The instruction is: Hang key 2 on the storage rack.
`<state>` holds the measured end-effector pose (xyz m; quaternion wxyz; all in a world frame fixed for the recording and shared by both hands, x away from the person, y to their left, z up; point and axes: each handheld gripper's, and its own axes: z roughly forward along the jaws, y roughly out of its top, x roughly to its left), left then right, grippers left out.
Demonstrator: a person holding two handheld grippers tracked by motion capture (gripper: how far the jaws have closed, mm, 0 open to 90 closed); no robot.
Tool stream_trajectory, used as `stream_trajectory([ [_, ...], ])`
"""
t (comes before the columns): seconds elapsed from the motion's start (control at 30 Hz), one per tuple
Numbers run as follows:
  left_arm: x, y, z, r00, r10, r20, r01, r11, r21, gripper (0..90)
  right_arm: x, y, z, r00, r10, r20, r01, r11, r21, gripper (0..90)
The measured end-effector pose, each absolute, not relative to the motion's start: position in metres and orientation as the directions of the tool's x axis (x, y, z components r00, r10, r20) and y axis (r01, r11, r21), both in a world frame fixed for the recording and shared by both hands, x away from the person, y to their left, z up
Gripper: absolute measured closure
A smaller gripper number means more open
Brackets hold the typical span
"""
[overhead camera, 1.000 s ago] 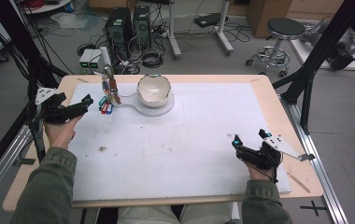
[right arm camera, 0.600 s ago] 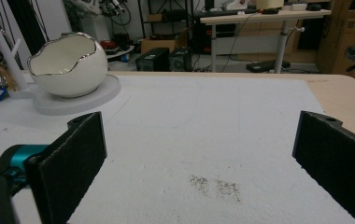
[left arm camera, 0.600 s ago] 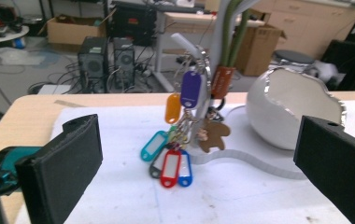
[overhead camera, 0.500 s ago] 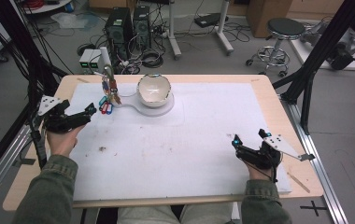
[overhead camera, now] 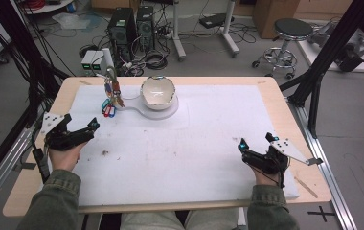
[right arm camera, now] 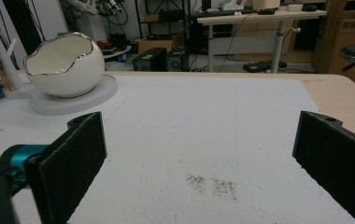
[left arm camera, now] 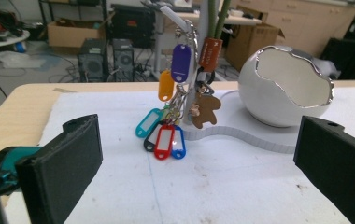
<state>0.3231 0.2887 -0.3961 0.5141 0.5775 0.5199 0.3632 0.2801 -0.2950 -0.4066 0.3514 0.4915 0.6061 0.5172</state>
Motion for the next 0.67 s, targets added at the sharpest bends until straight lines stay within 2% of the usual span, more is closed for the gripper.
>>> stream_trajectory([
  [0.2, 0.311, 0.295, -0.408, 0.159, 0.984, -0.081, 0.202, 0.047, 0.978, 1.7, 0.28, -0.293, -0.406, -0.269, 0.96, 0.08, 0.232, -0.016, 0.973, 2.0],
  [0.67, 0.298, 0.312, -0.416, 0.168, 0.973, -0.157, 0.2, 0.122, 0.972, 1.7, 0.28, -0.297, -0.406, -0.259, 0.961, 0.097, 0.23, -0.036, 0.973, 1.9],
])
